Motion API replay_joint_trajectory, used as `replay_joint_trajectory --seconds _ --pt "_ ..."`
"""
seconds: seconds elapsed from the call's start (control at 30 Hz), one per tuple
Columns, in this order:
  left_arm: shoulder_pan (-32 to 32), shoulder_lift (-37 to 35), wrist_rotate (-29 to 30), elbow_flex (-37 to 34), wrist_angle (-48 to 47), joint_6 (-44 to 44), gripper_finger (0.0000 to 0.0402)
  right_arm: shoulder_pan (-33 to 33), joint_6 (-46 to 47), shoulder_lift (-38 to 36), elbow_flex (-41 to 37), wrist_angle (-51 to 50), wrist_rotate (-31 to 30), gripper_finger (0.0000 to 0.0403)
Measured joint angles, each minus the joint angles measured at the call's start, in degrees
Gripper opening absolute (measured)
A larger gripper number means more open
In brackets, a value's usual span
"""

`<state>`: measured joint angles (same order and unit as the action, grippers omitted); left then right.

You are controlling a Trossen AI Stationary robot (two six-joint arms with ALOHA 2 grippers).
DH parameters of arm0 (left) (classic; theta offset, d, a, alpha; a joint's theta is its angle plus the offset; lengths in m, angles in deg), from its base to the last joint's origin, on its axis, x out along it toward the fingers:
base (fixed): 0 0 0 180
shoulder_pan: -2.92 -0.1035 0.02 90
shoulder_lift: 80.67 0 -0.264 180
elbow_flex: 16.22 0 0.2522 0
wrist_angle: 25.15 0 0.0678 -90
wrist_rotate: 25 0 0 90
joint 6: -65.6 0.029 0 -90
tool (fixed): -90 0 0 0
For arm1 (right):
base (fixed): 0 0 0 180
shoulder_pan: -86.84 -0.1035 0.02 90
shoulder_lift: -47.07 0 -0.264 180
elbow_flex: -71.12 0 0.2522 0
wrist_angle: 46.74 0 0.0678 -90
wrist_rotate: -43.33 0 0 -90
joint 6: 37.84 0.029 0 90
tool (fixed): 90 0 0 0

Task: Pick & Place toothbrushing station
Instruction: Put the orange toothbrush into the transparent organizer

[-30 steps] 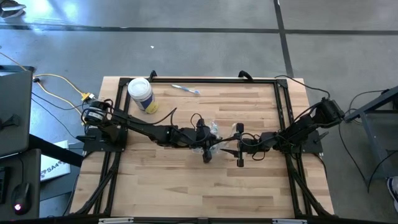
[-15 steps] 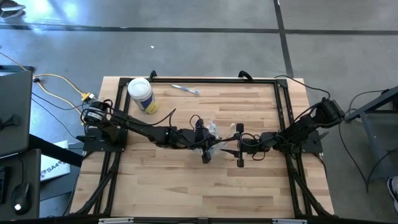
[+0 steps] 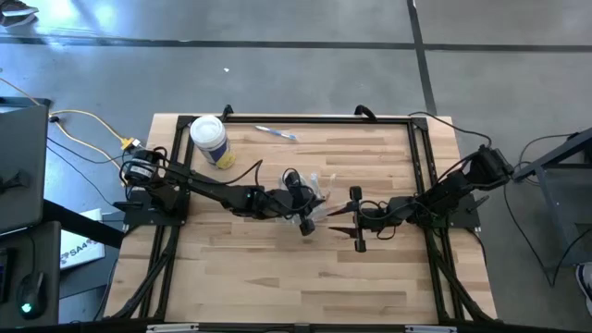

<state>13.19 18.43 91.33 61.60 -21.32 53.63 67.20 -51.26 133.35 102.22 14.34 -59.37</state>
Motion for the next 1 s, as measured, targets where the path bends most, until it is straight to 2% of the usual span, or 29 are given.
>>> replay_joint_trajectory --seconds 0.77,1.0 --pt "0.1 1.5 -3.2 0.2 0.3 -3.6 0.0019 0.1 0.2 0.1 0.2 1.8 1.6 0.0155" --pt "-0.2 1.5 -4.8 0.2 0.0 -4.4 0.0018 1.6 1.4 0.2 2.3 1.7 7.5 0.0155"
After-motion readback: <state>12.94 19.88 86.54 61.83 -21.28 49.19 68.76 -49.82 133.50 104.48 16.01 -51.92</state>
